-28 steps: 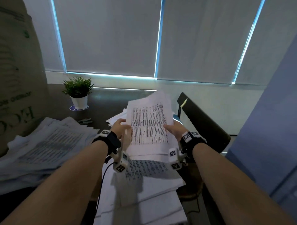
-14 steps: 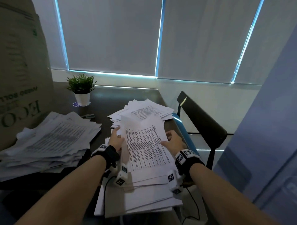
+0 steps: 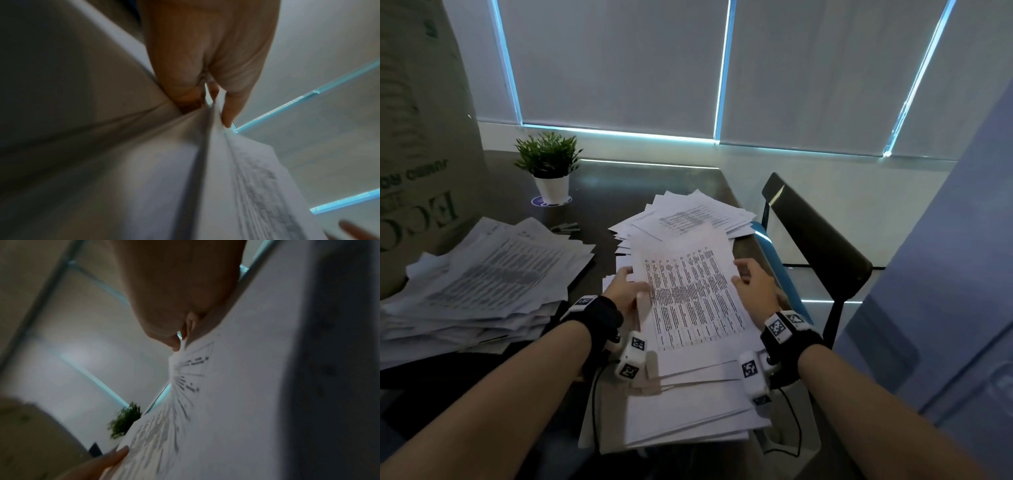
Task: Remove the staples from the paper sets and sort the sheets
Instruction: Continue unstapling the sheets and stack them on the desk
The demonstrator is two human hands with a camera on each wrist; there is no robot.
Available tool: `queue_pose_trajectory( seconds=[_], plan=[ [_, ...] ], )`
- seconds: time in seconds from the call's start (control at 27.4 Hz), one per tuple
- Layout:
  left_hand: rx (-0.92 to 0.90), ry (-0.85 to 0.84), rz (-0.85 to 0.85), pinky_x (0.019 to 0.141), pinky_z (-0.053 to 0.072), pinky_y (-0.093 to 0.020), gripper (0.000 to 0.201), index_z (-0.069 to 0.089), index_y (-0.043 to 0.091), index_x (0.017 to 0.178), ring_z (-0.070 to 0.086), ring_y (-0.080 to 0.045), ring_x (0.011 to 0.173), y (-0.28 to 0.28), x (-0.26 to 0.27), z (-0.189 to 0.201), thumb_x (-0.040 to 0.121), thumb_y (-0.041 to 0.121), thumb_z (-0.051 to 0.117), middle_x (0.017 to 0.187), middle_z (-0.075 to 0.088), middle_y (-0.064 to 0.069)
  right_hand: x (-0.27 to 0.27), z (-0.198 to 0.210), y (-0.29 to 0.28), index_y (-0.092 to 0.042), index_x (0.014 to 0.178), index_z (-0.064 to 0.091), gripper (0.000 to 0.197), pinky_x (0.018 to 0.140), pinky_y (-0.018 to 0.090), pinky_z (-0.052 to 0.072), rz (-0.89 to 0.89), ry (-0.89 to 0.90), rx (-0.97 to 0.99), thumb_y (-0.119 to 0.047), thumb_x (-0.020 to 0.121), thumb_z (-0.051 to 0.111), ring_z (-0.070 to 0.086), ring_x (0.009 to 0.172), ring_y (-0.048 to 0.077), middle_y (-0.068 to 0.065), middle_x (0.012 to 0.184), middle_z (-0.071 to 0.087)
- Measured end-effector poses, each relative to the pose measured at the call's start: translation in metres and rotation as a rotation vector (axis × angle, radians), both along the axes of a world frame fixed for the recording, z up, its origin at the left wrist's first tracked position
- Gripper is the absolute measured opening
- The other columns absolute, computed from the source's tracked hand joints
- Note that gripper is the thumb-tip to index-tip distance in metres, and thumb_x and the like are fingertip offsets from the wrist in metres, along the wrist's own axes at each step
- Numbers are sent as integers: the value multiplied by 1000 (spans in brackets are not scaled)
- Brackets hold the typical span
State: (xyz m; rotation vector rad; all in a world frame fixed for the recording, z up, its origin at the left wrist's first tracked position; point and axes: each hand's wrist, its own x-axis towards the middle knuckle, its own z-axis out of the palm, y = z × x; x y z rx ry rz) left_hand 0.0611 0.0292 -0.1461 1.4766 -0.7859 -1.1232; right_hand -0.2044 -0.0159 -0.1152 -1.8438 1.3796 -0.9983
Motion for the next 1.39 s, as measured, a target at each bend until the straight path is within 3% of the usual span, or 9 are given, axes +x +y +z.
queue_pose_trajectory(
  seconds=[0.15, 0.26, 0.33, 0.44, 0.55, 0.77, 0.95, 1.17, 1.39],
  plan=[
    [-81, -199, -15, 87, 51, -45, 96, 13, 28, 150, 55, -35, 106, 0, -8, 16, 80, -18, 59, 137, 39, -15, -6, 28, -13, -21, 133, 48, 44, 109, 47, 34, -192, 628, -263, -23, 90, 59, 43, 128, 29, 10, 136, 49],
    [-8, -427, -154, 60, 47, -31, 73, 34, 23, 145, 58, -25, 73, 4, -13, 25, 83, -11, 54, 107, 53, -11, -27, 44, -19, -26, 144, 36, 67, 104, 48, 41, -73, 867, 173, -25, 86, 68, 46, 129, 33, 12, 141, 47],
    [58, -566, -194, 64, 47, -27, 50, 53, 10, 130, 61, -25, 75, 0, -14, 23, 83, -6, 55, 105, 61, -15, -33, 44, -19, -25, 141, 36, 65, 95, 40, 48, 65, 911, 261, -17, 86, 70, 54, 119, 30, 11, 137, 52],
    [101, -653, -208, 88, 44, -27, 36, 62, 2, 120, 59, -28, 110, -6, -17, 23, 84, 3, 68, 121, 62, -15, -37, 49, -17, -23, 132, 40, 43, 88, 37, 52, 114, 877, 201, -14, 94, 56, 58, 99, 24, 10, 118, 57],
    [140, -706, -215, 85, 43, -24, 38, 63, 4, 116, 58, -26, 111, -7, -21, 27, 80, 7, 75, 118, 62, -12, -38, 56, -13, -23, 130, 40, 36, 69, 30, 48, 133, 917, 208, -12, 97, 47, 52, 74, 16, 5, 94, 53],
    [102, -483, -178, 80, 42, -25, 37, 62, -2, 119, 53, -20, 95, -7, -20, 24, 82, -12, 62, 110, 61, -15, -30, 51, -13, -35, 131, 47, 43, 87, 35, 49, 234, 1177, 228, -12, 94, 50, 58, 109, 26, 7, 128, 57],
    [-4, -337, -44, 90, 37, -21, 23, 67, -5, 107, 58, -22, 109, -5, -16, 17, 85, -8, 62, 112, 65, -14, -26, 54, -15, -40, 148, 38, 61, 107, 39, 39, 241, 1209, 277, -8, 96, 45, 40, 137, 28, 4, 156, 35],
    [-11, -380, -122, 84, 40, -23, 36, 63, -2, 117, 55, -16, 98, -13, -15, 13, 82, -10, 63, 113, 64, -13, -16, 76, -15, -45, 150, 31, 64, 102, 36, 47, 139, 1092, 164, -18, 95, 48, 53, 123, 23, 4, 151, 43],
    [5, -434, -61, 96, 51, -41, 19, 72, 11, 81, 66, -26, 89, -24, -11, 10, 78, -8, 70, 100, 71, -17, 17, 89, -16, -31, 149, 41, 51, 100, 29, 44, 236, 906, 110, -17, 100, 43, 53, 119, 19, 4, 149, 46]
  ],
)
